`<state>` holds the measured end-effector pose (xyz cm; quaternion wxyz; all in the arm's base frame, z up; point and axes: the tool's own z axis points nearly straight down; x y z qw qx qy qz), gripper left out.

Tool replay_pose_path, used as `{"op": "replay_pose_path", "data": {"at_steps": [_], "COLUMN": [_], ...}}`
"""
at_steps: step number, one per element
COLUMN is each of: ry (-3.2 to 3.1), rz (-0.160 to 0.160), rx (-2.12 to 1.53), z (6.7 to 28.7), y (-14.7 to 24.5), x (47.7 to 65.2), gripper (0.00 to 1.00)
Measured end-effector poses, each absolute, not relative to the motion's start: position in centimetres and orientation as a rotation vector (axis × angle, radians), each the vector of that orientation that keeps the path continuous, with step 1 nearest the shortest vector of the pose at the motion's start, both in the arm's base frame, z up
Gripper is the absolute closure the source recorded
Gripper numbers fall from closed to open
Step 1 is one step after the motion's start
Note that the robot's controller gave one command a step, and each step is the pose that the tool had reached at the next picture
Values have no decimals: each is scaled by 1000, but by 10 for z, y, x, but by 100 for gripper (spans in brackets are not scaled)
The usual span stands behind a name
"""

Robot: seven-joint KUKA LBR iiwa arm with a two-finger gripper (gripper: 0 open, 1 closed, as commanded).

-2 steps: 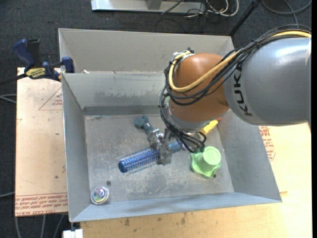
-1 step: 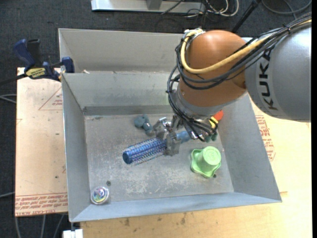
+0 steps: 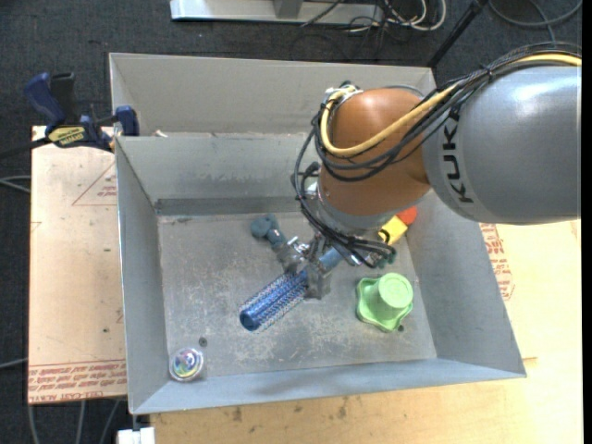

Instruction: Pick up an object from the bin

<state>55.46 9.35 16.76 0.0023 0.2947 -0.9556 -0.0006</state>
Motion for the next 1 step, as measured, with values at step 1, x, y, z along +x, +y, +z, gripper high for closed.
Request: {"op": "replay_pose_path", "data": {"at_steps": [1], "ry": [-2999], "rz": [0], "rx": [957], "z": [215], "y": [91], "x": [560], "gripper": [100]}}
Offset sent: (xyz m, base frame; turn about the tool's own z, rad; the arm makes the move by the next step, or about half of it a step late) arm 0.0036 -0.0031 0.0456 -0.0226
